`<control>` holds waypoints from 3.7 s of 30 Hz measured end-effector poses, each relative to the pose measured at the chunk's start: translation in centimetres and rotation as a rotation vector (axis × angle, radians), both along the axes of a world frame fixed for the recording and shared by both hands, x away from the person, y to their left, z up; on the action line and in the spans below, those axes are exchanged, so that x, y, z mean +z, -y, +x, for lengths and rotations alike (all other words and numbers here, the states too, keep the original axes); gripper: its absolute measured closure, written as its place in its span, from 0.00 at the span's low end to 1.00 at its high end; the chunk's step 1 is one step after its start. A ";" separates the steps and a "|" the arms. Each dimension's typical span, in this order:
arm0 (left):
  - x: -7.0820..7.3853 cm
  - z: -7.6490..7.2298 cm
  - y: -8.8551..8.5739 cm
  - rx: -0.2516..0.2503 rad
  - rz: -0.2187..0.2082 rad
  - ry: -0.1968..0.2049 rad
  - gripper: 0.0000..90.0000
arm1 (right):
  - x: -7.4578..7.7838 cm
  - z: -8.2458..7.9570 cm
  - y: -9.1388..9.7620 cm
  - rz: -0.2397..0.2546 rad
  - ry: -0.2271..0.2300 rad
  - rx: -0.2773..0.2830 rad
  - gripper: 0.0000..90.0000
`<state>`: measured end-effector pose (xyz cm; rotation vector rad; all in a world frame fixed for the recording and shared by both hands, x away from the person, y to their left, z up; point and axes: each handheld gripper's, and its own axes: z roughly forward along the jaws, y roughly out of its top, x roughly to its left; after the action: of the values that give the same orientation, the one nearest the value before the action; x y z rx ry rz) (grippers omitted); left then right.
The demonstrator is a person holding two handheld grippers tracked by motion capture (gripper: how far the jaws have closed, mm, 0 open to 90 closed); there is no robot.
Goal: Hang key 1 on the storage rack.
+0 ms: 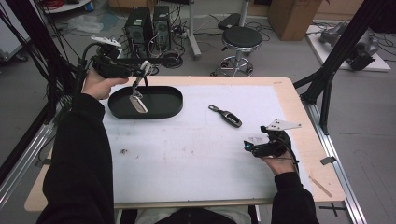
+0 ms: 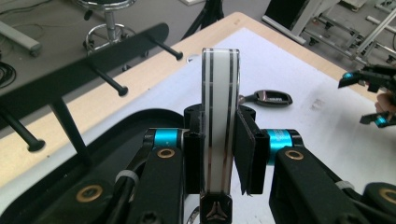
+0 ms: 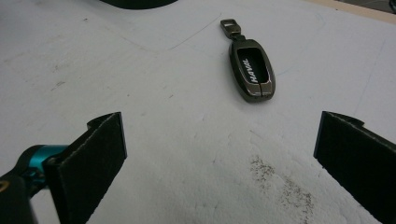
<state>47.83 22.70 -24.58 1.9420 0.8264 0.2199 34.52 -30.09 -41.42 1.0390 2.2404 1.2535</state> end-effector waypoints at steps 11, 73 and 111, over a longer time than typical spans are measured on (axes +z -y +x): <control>0.6 2.0 0.4 0.057 -0.012 0.037 0.83 | 0.0 -0.1 -0.2 -0.011 0.001 0.007 0.02; 0.4 9.3 2.6 0.367 -0.077 0.172 0.83 | -0.1 -0.7 0.0 -0.025 -0.006 0.009 0.02; -0.5 3.7 2.8 0.242 -0.013 0.187 0.08 | -0.3 -0.5 -0.1 -0.032 -0.015 0.012 0.02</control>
<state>51.53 19.86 -25.04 1.7757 0.9337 0.5307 34.04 -29.98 -41.71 1.0283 2.2737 1.2147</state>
